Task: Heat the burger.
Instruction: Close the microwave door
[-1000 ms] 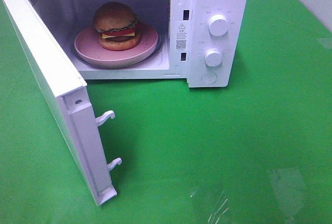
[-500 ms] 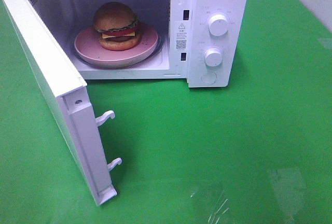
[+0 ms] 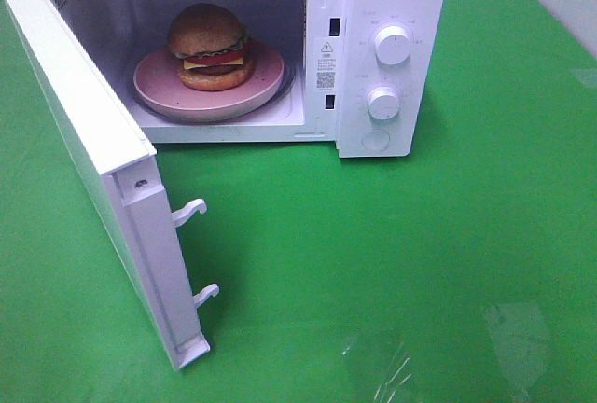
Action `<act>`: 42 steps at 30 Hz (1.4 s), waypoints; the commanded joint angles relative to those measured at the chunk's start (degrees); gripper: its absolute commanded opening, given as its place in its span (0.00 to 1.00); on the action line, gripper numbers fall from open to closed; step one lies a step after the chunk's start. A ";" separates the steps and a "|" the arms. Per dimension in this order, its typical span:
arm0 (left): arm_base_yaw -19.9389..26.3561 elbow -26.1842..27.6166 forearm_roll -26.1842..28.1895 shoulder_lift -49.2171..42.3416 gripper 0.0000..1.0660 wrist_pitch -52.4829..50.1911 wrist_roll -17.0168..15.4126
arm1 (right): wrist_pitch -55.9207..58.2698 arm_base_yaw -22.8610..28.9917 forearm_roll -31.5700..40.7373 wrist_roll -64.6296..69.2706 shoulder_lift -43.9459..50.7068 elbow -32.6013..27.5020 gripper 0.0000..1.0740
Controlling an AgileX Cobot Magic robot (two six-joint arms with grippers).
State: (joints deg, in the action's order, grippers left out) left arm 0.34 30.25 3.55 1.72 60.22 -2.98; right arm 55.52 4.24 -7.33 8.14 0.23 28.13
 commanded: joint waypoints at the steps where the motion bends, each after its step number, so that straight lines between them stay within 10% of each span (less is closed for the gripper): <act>1: 0.00 0.86 -0.17 1.43 0.81 -2.69 -0.69 | -0.40 -0.29 0.17 0.63 1.43 -0.06 0.66; 16: 0.00 0.57 -0.97 20.63 0.00 -19.48 -0.34 | -0.40 -0.29 0.17 0.69 1.43 -0.06 0.66; 36: 0.00 -17.30 -0.97 42.51 0.00 -80.96 2.35 | -0.40 -0.29 0.17 0.69 1.43 -0.06 0.66; 42: 0.00 -18.16 -4.35 51.45 0.00 -93.22 -1.32 | -0.40 -0.29 0.17 0.69 1.43 -0.06 0.66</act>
State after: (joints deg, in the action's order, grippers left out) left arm 0.34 12.20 0.80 51.28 -28.65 -2.41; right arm 55.52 4.24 -7.33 8.14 0.23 28.13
